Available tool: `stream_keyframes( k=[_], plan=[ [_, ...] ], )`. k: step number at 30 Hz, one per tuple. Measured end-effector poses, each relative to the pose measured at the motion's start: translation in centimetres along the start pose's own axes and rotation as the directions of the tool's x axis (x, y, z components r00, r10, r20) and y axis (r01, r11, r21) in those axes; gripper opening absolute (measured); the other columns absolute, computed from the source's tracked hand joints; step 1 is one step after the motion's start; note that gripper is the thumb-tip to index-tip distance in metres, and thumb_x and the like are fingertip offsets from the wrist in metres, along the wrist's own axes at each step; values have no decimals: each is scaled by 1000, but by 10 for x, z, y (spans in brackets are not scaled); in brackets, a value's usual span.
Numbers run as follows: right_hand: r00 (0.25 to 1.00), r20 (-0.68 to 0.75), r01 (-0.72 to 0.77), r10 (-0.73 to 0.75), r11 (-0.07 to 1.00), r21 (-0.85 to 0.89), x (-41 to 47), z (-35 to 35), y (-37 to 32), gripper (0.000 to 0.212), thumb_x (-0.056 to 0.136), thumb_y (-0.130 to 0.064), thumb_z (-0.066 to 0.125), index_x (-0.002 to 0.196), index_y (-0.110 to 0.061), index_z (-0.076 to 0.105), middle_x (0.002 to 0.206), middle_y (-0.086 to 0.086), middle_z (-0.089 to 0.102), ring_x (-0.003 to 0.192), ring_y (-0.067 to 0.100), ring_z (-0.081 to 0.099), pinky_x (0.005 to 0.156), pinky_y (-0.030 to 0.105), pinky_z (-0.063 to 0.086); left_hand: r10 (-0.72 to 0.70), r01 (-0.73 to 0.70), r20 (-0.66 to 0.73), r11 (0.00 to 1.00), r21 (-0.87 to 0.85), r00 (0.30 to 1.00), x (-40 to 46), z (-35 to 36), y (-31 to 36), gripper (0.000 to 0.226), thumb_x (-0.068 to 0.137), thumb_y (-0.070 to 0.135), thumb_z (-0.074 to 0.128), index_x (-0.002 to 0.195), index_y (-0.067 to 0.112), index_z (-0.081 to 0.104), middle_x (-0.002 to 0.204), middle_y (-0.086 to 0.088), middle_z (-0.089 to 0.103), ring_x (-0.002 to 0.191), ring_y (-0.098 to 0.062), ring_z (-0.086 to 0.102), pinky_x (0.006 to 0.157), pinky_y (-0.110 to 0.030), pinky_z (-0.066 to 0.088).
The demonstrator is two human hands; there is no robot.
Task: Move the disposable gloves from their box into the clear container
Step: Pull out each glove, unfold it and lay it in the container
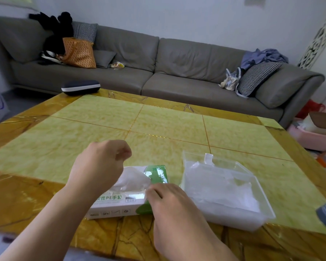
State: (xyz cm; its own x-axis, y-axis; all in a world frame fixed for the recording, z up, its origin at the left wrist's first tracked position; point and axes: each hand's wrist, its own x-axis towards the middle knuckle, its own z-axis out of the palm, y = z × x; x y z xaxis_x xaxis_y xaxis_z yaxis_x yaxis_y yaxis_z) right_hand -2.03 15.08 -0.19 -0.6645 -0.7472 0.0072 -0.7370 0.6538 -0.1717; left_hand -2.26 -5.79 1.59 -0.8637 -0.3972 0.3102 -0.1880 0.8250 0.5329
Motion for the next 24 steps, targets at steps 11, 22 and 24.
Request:
stream_keyframes(
  k=[11, 22, 24],
  plan=[
    [1000, -1, -2, 2, 1000, -15, 1, -1, -2, 58, 91, -7, 60, 147, -17, 48, 145, 0, 49, 133, 21, 41, 117, 31, 35, 69, -78, 192, 996, 40, 979, -4, 10, 7, 13, 94, 37, 72, 81, 35, 73, 92, 22, 60, 82, 0, 59, 69, -29, 53],
    [1000, -4, 1, -1, 1000, -28, 1, 1, -1, 59, 92, -9, 61, 149, -16, 47, 146, 1, 47, 135, 22, 39, 119, 33, 33, -164, 180, 78, 936, -301, 983, 4, 5, 3, 31, 106, 29, 55, 82, 21, 72, 40, 5, 46, 32, -6, 30, 41, -25, 27],
    [1000, -4, 2, -2, 999, -33, 1, 3, -1, 60, 91, -8, 61, 149, -16, 47, 146, 1, 47, 135, 23, 40, 119, 33, 33, -156, 170, 67, 921, -350, 985, 4, 3, 5, 29, 106, 33, 54, 87, 20, 71, 43, 11, 51, 36, -3, 37, 44, -25, 33]
  ],
)
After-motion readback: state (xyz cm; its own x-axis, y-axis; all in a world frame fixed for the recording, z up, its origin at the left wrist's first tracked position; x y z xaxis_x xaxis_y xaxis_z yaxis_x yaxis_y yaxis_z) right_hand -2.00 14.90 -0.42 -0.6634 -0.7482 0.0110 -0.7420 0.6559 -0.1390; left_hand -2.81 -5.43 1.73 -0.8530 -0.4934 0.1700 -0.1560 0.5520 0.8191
